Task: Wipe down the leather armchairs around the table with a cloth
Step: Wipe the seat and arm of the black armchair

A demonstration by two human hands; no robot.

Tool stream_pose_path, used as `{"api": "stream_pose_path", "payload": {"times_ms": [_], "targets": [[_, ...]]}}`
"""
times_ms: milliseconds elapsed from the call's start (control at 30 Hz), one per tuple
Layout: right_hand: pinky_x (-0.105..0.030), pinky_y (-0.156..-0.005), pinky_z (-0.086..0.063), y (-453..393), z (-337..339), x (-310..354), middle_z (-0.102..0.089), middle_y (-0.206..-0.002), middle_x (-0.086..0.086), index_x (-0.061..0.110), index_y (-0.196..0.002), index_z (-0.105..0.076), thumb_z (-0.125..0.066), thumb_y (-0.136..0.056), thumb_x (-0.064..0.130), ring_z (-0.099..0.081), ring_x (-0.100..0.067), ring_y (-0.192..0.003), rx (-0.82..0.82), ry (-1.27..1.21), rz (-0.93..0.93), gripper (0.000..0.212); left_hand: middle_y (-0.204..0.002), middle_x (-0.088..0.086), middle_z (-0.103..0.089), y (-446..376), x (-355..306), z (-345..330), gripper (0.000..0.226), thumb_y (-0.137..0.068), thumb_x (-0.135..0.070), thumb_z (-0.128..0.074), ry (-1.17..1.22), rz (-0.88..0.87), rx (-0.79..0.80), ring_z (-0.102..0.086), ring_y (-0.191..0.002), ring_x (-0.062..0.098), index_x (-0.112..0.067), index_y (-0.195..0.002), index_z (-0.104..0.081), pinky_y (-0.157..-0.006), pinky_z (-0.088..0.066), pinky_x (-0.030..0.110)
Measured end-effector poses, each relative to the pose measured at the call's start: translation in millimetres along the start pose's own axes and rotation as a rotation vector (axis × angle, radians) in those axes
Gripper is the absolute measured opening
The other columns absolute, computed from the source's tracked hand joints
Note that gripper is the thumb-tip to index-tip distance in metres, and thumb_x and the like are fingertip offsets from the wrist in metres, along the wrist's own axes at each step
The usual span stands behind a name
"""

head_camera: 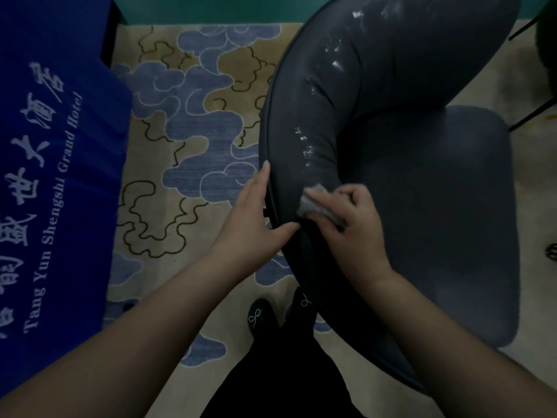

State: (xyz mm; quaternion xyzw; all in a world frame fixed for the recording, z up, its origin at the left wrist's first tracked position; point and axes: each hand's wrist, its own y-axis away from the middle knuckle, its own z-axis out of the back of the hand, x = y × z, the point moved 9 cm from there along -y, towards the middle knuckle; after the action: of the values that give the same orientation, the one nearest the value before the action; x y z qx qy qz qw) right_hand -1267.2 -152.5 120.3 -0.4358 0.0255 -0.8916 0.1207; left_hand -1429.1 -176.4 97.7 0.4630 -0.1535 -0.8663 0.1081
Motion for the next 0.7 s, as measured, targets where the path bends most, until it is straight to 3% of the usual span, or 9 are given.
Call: {"api": "stream_pose_path", "payload": {"times_ms": [100, 300, 500, 700], "targets": [[-0.01, -0.082, -0.041, 14, 1, 1, -0.046, -0.1, -0.003, 0.023, -0.113, -0.069, -0.074, -0.078, 0.011, -0.049, -0.01, -0.088, 0.037, -0.02, 0.01, 0.037, -0.159, -0.014, -0.016, -8, -3, 4, 0.105, -0.079, -0.03, -0.077, -0.012, -0.006, 0.0, -0.034, -0.14, 0.014, -0.039, -0.153, -0.004, -0.11, -0.04, 0.039], [-0.008, -0.089, -0.037, -68, -19, -3, -0.044, -0.101, -0.005, 0.018, -0.114, -0.068, -0.073, -0.08, 0.013, -0.05, -0.015, -0.094, -0.042, -0.062, -0.084, 0.035, -0.156, -0.015, -0.025, -16, 1, 7, 0.11, -0.076, -0.025, -0.08, 0.02, 0.018, 0.023, -0.043, -0.133, 0.011, -0.046, -0.151, -0.003, -0.104, -0.046, 0.037], [-0.018, -0.087, -0.044, -24, -5, 1, -0.046, -0.101, -0.003, 0.024, -0.116, -0.067, -0.072, -0.078, 0.018, -0.051, -0.015, -0.091, -0.033, -0.128, 0.002, 0.038, -0.157, -0.016, -0.021, -23, -3, 15, 0.111, -0.075, -0.025, -0.082, -0.01, 0.01, 0.018, -0.039, -0.135, 0.009, -0.043, -0.152, -0.004, -0.103, -0.047, 0.03], [-0.022, -0.088, -0.045, -84, -21, -2, -0.046, -0.099, -0.009, 0.017, -0.115, -0.068, -0.073, -0.079, 0.015, -0.052, -0.02, -0.089, -0.058, -0.063, 0.009, 0.036, -0.156, -0.017, -0.022, -44, -4, 19, 0.118, -0.069, -0.032, -0.085, -0.04, 0.027, 0.017, -0.041, -0.134, 0.009, -0.043, -0.152, -0.002, -0.107, -0.044, 0.039]]}}
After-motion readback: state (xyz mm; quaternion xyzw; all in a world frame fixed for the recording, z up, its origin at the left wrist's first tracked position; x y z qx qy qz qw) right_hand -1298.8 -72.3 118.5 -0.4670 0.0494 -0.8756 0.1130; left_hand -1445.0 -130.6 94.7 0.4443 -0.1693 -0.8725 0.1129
